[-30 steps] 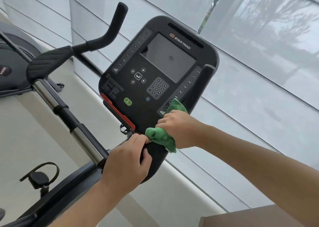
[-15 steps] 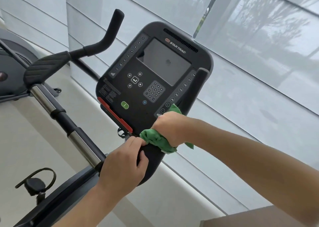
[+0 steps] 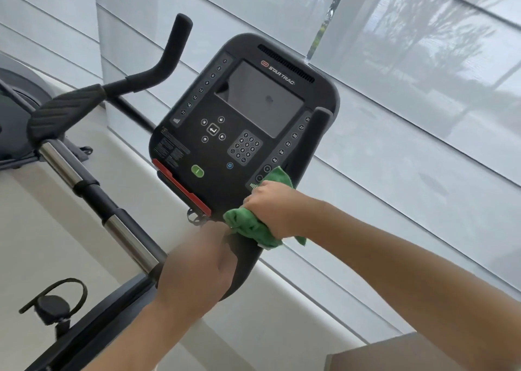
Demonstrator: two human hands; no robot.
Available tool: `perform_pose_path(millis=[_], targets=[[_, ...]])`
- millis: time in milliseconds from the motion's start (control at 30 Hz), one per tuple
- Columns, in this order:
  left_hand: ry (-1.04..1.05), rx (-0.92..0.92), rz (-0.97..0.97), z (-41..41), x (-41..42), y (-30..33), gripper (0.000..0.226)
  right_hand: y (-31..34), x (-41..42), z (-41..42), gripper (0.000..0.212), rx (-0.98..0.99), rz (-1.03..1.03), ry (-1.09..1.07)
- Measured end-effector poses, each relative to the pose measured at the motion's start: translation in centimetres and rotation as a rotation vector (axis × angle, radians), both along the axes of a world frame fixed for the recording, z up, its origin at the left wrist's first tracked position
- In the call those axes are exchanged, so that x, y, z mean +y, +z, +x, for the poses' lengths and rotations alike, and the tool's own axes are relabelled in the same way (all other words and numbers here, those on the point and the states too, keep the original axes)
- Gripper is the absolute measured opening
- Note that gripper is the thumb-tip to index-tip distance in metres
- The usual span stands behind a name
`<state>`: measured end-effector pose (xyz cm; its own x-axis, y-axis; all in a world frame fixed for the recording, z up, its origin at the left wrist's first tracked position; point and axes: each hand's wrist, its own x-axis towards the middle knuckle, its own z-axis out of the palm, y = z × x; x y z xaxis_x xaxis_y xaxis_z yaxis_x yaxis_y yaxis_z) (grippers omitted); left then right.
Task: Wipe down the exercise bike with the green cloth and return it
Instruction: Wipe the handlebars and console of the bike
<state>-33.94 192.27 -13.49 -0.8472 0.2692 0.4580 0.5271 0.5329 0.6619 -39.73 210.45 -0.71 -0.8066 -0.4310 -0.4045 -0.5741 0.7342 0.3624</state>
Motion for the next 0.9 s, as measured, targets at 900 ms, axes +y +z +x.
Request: perform_pose_path(millis=[900], targets=[[-0.017,-0.117,-0.111,0.4,0.8,1.6,0.024,-1.8,6.0,11.5,0.047,0.706,-0.608,-0.979]])
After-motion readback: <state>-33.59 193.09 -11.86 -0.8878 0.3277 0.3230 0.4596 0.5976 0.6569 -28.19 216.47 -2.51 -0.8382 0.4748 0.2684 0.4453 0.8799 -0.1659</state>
